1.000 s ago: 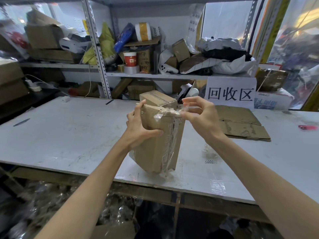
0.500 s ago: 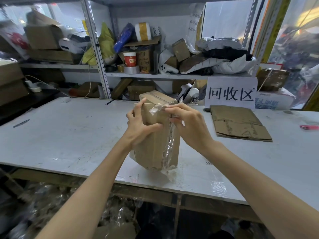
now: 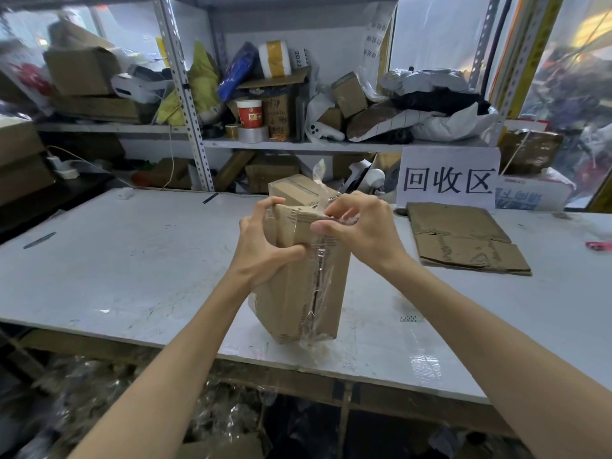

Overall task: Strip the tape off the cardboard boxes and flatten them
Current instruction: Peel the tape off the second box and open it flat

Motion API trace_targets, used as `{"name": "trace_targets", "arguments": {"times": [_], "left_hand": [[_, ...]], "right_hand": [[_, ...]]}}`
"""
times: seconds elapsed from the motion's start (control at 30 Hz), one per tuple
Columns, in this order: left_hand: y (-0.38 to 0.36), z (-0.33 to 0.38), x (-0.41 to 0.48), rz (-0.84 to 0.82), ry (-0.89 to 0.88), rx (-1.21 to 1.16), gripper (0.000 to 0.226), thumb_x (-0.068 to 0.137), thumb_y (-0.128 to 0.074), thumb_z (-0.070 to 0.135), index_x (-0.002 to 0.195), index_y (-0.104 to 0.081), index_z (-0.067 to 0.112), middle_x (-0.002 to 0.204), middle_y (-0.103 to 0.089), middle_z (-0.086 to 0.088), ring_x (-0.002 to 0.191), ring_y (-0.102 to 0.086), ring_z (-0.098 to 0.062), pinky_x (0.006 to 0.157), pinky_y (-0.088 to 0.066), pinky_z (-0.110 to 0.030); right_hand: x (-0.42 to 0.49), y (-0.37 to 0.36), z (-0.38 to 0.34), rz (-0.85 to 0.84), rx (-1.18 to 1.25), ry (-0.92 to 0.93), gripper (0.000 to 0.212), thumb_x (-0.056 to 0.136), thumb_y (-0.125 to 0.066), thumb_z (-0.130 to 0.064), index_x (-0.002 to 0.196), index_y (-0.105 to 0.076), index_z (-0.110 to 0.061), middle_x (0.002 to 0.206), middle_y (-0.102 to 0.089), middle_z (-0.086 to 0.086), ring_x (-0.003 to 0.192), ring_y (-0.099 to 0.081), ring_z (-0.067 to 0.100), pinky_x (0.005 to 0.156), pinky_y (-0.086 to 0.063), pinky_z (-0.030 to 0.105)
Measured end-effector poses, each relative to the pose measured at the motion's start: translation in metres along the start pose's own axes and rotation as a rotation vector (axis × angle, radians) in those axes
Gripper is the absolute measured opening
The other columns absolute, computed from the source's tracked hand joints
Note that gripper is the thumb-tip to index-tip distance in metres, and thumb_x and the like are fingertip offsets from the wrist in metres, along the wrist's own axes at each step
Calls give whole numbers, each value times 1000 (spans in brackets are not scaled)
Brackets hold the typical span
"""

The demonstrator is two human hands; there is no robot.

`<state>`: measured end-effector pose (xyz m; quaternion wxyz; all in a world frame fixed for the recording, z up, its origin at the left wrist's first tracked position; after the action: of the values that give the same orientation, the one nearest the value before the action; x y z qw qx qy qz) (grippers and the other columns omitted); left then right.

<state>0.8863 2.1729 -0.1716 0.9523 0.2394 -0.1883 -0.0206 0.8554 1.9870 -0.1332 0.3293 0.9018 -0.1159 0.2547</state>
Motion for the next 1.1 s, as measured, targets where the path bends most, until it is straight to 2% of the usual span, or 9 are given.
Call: {"name": "trace_targets", "arguments": {"times": [0.17,0.33,0.43,0.6,0.7,0.8,0.87,0.97,1.1], "left_hand": [[0,-2,-4,-26,22,-30,85,48,-72,51,125,-37,50,117,-33,-2,109,-47,-19,90,-52,-32],[-4,-2,-6,-15,67,-10,85,50,-77,66,119,-29,48,125,-28,-1,121,-44,-27,105,-47,-43],[-4,0,-8,8,51,-10,87,44,-74,73,115,-31,47,123,-30,-1,122,-42,-27,107,-44,-43],[-2,-1,-9,-57,17,-66,83,47,-80,60,116,-36,47,123,-33,-2,120,-43,-24,108,-44,-40],[0,-4,-9,-127,-32,-123,76,57,-85,42,118,-39,45,126,-34,-4,119,-44,-18,99,-48,-22],[7,-14,-16,-114,-34,-164,70,61,-82,33,115,-38,44,132,-33,-8,117,-43,-12,79,-46,-3],[13,-17,-21,-84,-20,-178,70,61,-81,35,114,-37,46,134,-32,-7,115,-42,-8,79,-45,-1],[12,-15,-22,-104,-31,-180,76,62,-85,30,119,-37,40,133,-32,-7,119,-42,-11,80,-49,-6],[1,-3,-24,-87,-106,-125,81,58,-89,24,120,-38,36,131,-29,-5,127,-39,-22,101,-51,-31]], "right_hand": [[2,-1,-10,-14,244,-89,25,65,-84,-39,76,-77,-17,76,-72,3,72,-68,21,67,-57,42],[7,-3,-13,16,272,-133,15,75,-79,-19,65,-68,-15,58,-62,-5,55,-55,8,53,-46,25],[5,-3,-10,1,157,-123,13,78,-71,-12,68,-63,-9,61,-58,-1,58,-51,11,54,-42,28],[-2,11,2,3,219,-156,14,80,-64,-2,69,-56,-5,61,-57,0,56,-55,10,53,-45,27],[-7,19,6,-69,403,-243,21,89,-58,0,71,-50,-6,69,-59,5,59,-69,11,45,-48,23],[-4,40,12,123,772,-490,12,99,-40,-2,94,-50,0,85,-51,8,68,-73,27,52,-58,30],[-3,51,16,111,674,-410,4,95,-48,0,96,-47,-3,91,-56,16,74,-73,29,64,-61,37],[-10,40,1,1,297,-190,32,77,-73,3,97,-49,-1,89,-68,15,79,-72,24,72,-60,38],[-11,24,-22,170,21,39,20,81,-61,11,86,-74,-4,83,-71,8,77,-68,20,73,-59,37]]}}
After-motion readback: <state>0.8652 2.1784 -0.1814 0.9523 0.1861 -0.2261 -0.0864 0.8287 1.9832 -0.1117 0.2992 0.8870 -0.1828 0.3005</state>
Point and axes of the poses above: each hand's wrist, its own x-axis towards the middle knuckle, its own y-axis out of the back of the hand, z = x × y, the point moved 1 cm from there along x, towards the middle knuckle
